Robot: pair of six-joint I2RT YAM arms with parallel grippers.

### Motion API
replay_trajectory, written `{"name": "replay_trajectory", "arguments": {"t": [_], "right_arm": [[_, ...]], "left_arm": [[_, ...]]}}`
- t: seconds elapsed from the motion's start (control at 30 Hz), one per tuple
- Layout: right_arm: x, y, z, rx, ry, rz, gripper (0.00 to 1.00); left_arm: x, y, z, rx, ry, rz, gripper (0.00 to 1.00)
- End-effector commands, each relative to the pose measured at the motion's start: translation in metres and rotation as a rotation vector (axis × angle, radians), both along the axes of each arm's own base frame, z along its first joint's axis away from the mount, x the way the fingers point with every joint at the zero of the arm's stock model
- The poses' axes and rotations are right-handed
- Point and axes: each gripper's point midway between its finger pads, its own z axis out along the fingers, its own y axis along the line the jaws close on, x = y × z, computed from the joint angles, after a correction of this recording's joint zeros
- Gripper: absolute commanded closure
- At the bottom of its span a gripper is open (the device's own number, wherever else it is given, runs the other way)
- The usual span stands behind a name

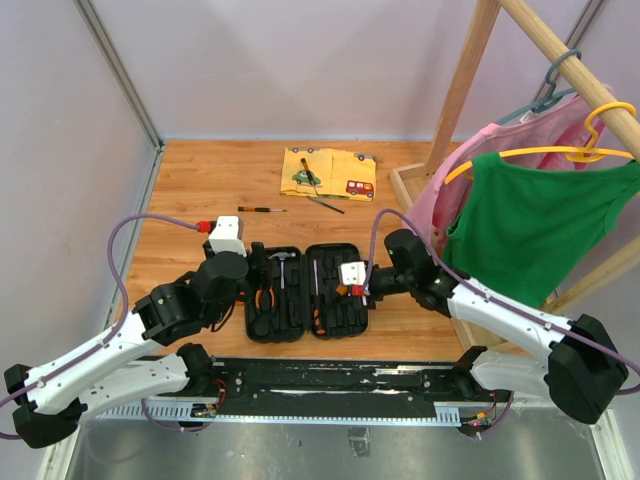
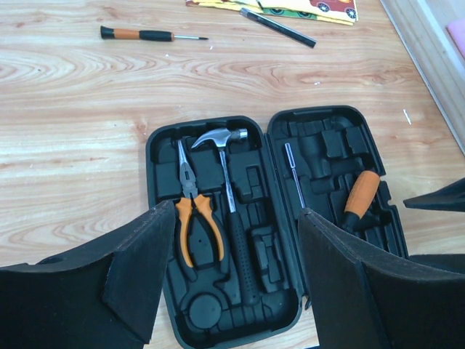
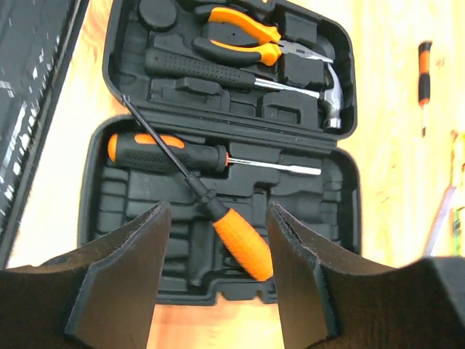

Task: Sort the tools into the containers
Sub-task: Pick up the screwdriver from the storage box.

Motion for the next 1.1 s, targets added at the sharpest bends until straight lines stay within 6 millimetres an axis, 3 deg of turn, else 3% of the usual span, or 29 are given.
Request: {"name": "replay_trajectory", "arguments": {"t": [0.0,0.07,0.27,0.4,0.7,1.07], "right_arm": [[0.007,0.012,0.032,0.218,0.241,-0.279,0.45],[0.008,0.007,0.029,0.25,0.324,-0.378,0.47],[0.012,0.002,0.041,0.468,0.655,-0.639,0.42],[0.021,-0.001,0.031,0.482,0.891,-0.866,0.4],[0.044,-0.035,0.009,0.603,1.035,-1.442,0.39],[0.046,-0.021,-0.015,0.657,1.231,-1.69,0.4]], "left_arm": [[0.002,0.0,0.003,-0.009,-0.014,0.004,0.27],[0.003,0.0,0.003,-0.008,-0.014,0.004,0.27],[0.002,-0.002,0.001,-0.005,-0.008,-0.002,0.27],[0.002,-0.002,0.0,0.0,-0.004,-0.003,0.27],[0.003,-0.003,-0.002,0.007,0.001,-0.001,0.26],[0.004,-0.004,-0.005,0.019,0.01,-0.001,0.26]]}}
